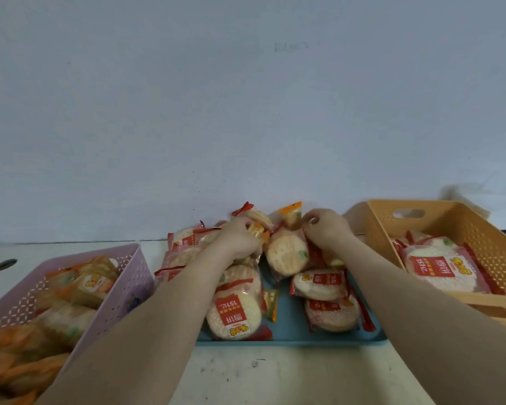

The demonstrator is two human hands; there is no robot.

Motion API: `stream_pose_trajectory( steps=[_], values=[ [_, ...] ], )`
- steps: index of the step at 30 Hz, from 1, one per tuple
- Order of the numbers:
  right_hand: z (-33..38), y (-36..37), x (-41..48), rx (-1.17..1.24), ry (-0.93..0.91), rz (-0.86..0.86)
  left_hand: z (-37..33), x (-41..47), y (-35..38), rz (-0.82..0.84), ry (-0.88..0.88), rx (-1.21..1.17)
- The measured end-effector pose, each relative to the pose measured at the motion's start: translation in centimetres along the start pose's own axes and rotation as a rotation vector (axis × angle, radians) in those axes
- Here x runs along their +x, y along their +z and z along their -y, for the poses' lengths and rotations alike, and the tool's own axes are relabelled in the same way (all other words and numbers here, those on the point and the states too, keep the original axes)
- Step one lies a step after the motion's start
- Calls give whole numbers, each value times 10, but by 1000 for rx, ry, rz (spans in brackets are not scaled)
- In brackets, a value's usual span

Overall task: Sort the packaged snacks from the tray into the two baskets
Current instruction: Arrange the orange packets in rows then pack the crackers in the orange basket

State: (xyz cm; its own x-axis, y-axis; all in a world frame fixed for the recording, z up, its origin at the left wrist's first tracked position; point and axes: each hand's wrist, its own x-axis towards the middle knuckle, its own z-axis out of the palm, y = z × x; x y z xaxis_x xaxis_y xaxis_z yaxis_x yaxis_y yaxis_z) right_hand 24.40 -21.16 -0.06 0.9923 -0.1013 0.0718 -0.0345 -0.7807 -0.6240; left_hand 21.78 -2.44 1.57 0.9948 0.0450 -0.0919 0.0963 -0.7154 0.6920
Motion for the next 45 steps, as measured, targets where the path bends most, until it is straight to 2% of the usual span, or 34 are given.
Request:
stream_pose_trajectory(
  steps=[3, 6, 8, 11, 14, 18, 23, 27, 30, 33, 35, 39, 45],
  values=[
    [1, 4, -2, -33, 35, 36, -6, -4, -10, -68, 45, -302],
    [3, -3, -4, 9, 115, 143, -24, -5, -10, -51, 136, -380],
    [3, -5, -9, -14, 128, 149, -38, -13, -2, 43, 163, -293],
    [-1, -7, -18, -18, 131, 138, -48, -22, 11, 188, 146, -43],
    [-6, -6, -26, 172, 129, 128, -43, -26, 17, 258, 74, 31],
    [-7, -5, -34, 482, 21, -11, -42, -30, 18, 188, 80, -118],
    [11, -23, -46, 657, -50, 187, -43, -36, 10, 118, 12, -336],
    [33, -32, -58, 800, -123, 93, -49, -42, -4, 52, 111, -436],
    [58, -43, -67, 1078, -125, 35, -64, -53, -28, -13, 217, -526],
    [89, -53, -77, 1310, -120, 47, -72, -73, -65, -4, 277, -532],
    [111, -49, -81, 1315, -133, 83, -71, -91, -91, 26, 321, -438],
    [158, -18, -90, 1160, -176, 160, -45, -121, -135, 8, 339, -239],
    [243, 57, -130, 1250, -95, 402, 45, -149, -196, -133, 179, -373]
  ],
)
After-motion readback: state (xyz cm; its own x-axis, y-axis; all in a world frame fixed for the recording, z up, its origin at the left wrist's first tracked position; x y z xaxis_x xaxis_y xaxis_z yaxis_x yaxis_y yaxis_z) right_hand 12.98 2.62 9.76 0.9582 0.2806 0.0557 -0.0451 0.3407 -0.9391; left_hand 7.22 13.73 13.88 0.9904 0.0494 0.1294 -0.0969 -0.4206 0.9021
